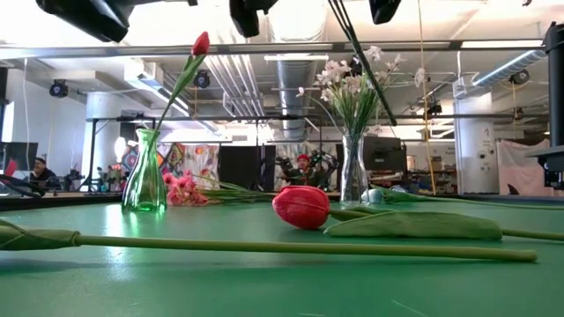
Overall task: Sort flowers into vase by color
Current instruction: Put the bottom pink flowers into the green vase
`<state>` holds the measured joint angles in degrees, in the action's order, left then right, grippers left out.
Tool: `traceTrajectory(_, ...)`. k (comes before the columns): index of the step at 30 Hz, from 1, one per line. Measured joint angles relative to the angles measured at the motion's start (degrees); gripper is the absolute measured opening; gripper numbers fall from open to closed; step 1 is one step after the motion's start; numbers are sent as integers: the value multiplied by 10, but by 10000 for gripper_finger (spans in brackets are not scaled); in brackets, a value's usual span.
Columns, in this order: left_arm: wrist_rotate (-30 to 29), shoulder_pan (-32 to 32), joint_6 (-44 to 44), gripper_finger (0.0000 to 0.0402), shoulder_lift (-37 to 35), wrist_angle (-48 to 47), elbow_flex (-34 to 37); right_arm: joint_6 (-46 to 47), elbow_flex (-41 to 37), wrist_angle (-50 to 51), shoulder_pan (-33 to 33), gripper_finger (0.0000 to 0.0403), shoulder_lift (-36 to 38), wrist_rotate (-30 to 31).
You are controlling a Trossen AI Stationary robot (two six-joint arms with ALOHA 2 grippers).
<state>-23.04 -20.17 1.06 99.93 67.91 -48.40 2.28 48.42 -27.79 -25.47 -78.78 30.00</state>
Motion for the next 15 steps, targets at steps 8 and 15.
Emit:
traceTrajectory(8,1,4,-21,169,13,1,-18,5,0,-1,0,13,1,0)
traceTrajectory(15,1,4,-25,35,5,-4,-16,20,0,-2,1,42,1,-14)
